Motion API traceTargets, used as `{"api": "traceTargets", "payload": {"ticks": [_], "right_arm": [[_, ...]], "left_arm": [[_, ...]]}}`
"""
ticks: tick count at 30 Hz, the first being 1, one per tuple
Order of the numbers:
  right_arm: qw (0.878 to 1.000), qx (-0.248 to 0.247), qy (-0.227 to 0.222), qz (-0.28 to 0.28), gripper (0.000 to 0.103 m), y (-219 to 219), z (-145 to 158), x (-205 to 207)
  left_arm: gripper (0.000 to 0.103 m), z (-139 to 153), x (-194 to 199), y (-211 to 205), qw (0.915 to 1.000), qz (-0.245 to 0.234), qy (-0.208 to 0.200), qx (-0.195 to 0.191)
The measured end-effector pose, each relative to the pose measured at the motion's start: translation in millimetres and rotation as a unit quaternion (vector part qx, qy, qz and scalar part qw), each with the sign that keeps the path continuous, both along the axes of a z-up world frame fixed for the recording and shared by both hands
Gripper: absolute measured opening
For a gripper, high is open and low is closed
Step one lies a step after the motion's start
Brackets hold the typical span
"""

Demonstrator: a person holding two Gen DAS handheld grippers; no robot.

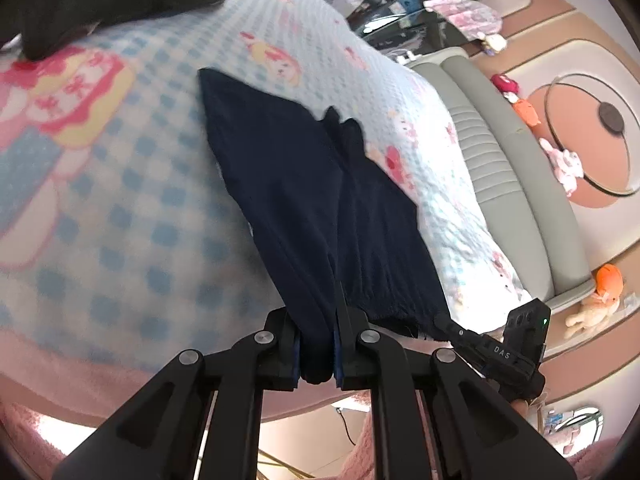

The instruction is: Fold clothes

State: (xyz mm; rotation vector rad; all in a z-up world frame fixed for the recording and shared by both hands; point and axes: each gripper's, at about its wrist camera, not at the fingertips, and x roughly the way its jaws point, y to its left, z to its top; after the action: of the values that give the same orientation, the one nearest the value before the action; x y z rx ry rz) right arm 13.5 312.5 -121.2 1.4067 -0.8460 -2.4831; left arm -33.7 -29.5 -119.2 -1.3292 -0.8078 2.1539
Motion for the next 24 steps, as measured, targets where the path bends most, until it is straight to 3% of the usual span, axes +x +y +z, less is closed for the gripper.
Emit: {"api": "traceTargets", "payload": {"ticks": [2,5,7,8,10,12,14,17,19,24], "right_arm": [[1.0,0.0,-0.015,-0.005,0.007,-0.6,-8.5,1.4],[0.997,0.062,-0.034,-0.003,0.011,-10.0,-20.1,-2.6],[0.995,0.089,-0.036,-0.011,0.013,-10.0,-17.9,-1.8],[0.994,0.099,-0.032,-0.017,0.018,-9.0,-14.4,-0.1],[0.992,0.119,-0.024,-0.029,0.024,-6.9,-7.4,3.5],[0.987,0.151,-0.013,-0.045,0.024,-5.9,1.5,6.9],[0.971,0.229,0.011,-0.071,0.028,-12.3,19.0,8.5],[0.968,0.24,0.061,-0.035,0.028,-35.5,38.9,1.5],[0.97,0.233,0.071,0.016,0.028,-56.6,38.4,-7.2],[0.966,0.23,0.042,0.109,0.027,-100.8,6.6,-28.7]], "left_arm": [[0.012,-10.4,-1.2,-1.8,0.9998,0.003,-0.006,-0.017],[0.021,-36.5,-11.2,-1.3,0.9969,0.007,-0.054,-0.057],[0.025,-40.0,-14.6,-6.1,0.9964,0.014,-0.071,-0.044],[0.028,-34.8,-13.4,-10.1,0.9966,0.022,-0.067,-0.042],[0.044,-18.9,-9.5,-15.2,0.9962,0.04,-0.041,-0.066],[0.045,-1.6,-6.9,-16.6,0.9941,0.055,-0.009,-0.093],[0.045,13.8,-5.6,-13.5,0.992,0.057,0.023,-0.11],[0.045,29.9,-9.0,6.7,0.9923,0.01,0.068,-0.103],[0.045,27.1,-13.8,24.0,0.9931,-0.027,0.069,-0.091],[0.045,7.0,-21.0,49.9,0.9838,-0.061,0.049,-0.161]]}}
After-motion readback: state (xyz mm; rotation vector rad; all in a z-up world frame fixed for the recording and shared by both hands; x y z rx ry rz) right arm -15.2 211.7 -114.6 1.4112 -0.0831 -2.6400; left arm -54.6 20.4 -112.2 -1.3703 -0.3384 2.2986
